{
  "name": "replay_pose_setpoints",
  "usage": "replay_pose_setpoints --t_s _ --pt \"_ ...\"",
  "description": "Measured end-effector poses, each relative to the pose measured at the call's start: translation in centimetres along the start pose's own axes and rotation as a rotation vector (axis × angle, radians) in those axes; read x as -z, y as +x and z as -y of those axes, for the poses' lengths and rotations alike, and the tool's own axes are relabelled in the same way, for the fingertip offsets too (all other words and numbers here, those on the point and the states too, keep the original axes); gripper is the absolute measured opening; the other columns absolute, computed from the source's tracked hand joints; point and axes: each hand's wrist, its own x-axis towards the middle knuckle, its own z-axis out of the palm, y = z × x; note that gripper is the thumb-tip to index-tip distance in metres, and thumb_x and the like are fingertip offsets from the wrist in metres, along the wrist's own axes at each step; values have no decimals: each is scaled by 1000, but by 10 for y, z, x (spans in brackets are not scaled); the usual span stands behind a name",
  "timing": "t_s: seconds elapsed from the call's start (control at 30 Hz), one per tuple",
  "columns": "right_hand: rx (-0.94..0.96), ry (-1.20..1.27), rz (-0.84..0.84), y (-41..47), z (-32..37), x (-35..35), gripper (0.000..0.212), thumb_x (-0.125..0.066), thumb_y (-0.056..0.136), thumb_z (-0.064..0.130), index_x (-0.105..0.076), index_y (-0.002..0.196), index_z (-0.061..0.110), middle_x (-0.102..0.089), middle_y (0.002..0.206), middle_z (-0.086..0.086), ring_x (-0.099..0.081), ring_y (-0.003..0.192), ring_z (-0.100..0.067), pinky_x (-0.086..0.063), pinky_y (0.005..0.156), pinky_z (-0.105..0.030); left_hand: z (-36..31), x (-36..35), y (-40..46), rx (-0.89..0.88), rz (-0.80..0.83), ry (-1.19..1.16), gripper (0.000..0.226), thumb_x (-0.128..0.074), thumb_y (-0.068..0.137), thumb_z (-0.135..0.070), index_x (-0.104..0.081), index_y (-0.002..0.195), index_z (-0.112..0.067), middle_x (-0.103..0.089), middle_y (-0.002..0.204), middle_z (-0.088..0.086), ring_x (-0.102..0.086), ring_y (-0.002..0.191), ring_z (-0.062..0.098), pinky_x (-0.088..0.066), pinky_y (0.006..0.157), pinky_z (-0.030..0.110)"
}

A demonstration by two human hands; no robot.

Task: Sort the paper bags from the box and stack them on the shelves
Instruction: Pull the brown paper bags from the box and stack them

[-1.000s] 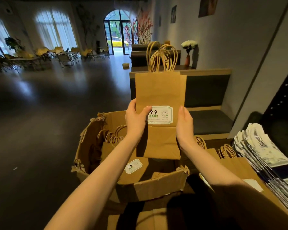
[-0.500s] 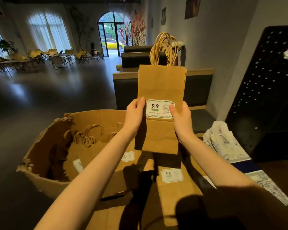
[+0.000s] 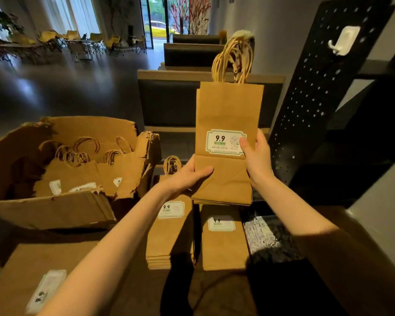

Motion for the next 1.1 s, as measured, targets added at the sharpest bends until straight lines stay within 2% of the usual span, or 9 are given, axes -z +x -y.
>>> replay_pose_setpoints --t_s 0.1,0.2,0.33,0.47,0.67,0.8,0.87,1.0,1.1 --pt "-43 -10 12 -6 -14 15 30 -48 97 10 -47 127 14 -59 123 -5 -57 113 -17 -49 97 -37 12 -16 2 125 36 -19 70 -66 78 -45 -23 132 -32 -48 127 0 -52 113 20 -50 91 43" --pt "-70 -29 15 -12 -30 23 32 -47 97 8 -46 129 13 -58 125 -6 -56 116 -18 -48 97 -35 24 -24 -3 312 170 -218 65 -60 85 -42 -27 138 -27 -48 134 9 -60 107 26 -58 77 44" --pt "-135 -22 16 -15 -44 27 37 -47 97 8 -43 134 13 -56 128 -6 -56 114 -15 -50 93 -30 49 -31 -11 557 319 -323 68 -52 82 -50 -29 140 -21 -54 133 16 -70 86 24 -57 76 35" --pt "-169 12 55 -18 -52 27 41 -46 98 8 -39 138 11 -55 130 -5 -55 117 -15 -48 94 -25 62 -41 -5 576 135 -388 55 -56 87 -40 -41 131 -11 -66 107 19 -67 58 11 -57 57 19" --pt "-222 4 74 -16 -64 30 43 -43 98 6 -33 140 13 -52 129 -1 -53 115 -11 -48 93 -22 73 -58 -9 296 -99 -110 8 -50 96 -24 -51 97 -16 -52 85 5 -46 52 6 -39 46 13" --pt "-298 -83 116 -24 -90 35 46 -44 97 2 -32 140 11 -49 133 -2 -51 118 -14 -49 82 -13 96 -75 -13 321 -117 72 27 -49 97 -21 -32 115 -10 -49 80 4 -47 54 11 -38 40 14" --pt "-377 -115 149 -30 -104 36 44 -46 96 0 -34 137 9 -50 126 -2 -52 112 -13 -49 73 -11 110 -82 -17 365 -139 126 25 -50 96 -20 -34 110 -8 -51 74 4 -49 49 12 -37 37 16" --pt "-576 -141 168 -37 -131 34 39 -49 94 -1 -41 132 7 -55 121 -8 -55 112 -21 -49 88 -31 141 -93 -17 472 -223 293 26 -56 93 -27 -39 95 -7 -61 83 16 -62 66 30 -47 55 29" --pt "-622 -241 180 -40 -149 29 40 -49 93 -3 -40 132 0 -54 124 -12 -54 115 -23 -49 86 -24 157 -106 -17 554 -223 343 37 -54 94 -32 -38 110 -2 -63 98 23 -66 77 37 -53 62 35"
